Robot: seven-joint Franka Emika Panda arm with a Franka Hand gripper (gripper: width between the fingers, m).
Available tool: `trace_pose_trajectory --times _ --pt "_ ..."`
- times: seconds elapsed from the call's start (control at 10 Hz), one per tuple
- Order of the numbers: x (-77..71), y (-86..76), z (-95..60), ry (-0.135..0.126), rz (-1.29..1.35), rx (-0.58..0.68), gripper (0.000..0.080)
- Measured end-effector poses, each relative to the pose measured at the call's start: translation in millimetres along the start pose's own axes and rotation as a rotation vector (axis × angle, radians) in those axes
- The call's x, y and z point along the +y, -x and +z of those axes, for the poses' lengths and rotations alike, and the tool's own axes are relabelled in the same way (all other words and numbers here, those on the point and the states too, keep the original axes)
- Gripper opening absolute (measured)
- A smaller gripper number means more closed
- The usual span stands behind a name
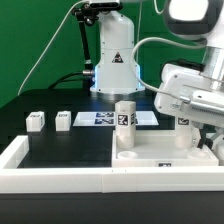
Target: Assemble square table
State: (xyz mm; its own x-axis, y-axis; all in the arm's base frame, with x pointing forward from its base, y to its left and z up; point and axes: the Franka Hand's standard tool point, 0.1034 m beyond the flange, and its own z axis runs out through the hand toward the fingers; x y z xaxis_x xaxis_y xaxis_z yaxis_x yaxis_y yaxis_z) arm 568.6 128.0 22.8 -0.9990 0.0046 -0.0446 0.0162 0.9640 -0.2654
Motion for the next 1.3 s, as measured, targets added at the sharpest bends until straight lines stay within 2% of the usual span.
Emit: trace_pose_trajectory --times 0.2,0.3,0.4,0.5,0.7,0.8,0.9,1.0,1.1,1.3 --pt "0.4 2.9 -1.3 -0.04 -0.002 0.025 0.0064" --pt "0.2 2.7 -0.7 -0.044 -0.002 0.03 0.0064" --pt "-2.8 2.3 0.8 -0.048 0.001 0.033 0.0164" --pt "-7.5 1.9 2.6 -0.057 0.006 0.039 0.0164" --pt "-17.9 2.2 3.7 -0.079 0.012 0.048 0.0448" --pt "-23.3 3.7 2.3 -0.084 0.019 0.046 0.0448" --pt "-26.6 5.4 -0.1 -0.079 0.029 0.039 0.0599" --pt "-28.9 6.7 -4.4 -0.079 0.049 0.032 0.0599" --pt "-31.6 9.4 -12.8 -0.069 0.071 0.013 0.0639" --pt "-43.3 10.7 -33.3 -0.034 0.108 -0.035 0.0647"
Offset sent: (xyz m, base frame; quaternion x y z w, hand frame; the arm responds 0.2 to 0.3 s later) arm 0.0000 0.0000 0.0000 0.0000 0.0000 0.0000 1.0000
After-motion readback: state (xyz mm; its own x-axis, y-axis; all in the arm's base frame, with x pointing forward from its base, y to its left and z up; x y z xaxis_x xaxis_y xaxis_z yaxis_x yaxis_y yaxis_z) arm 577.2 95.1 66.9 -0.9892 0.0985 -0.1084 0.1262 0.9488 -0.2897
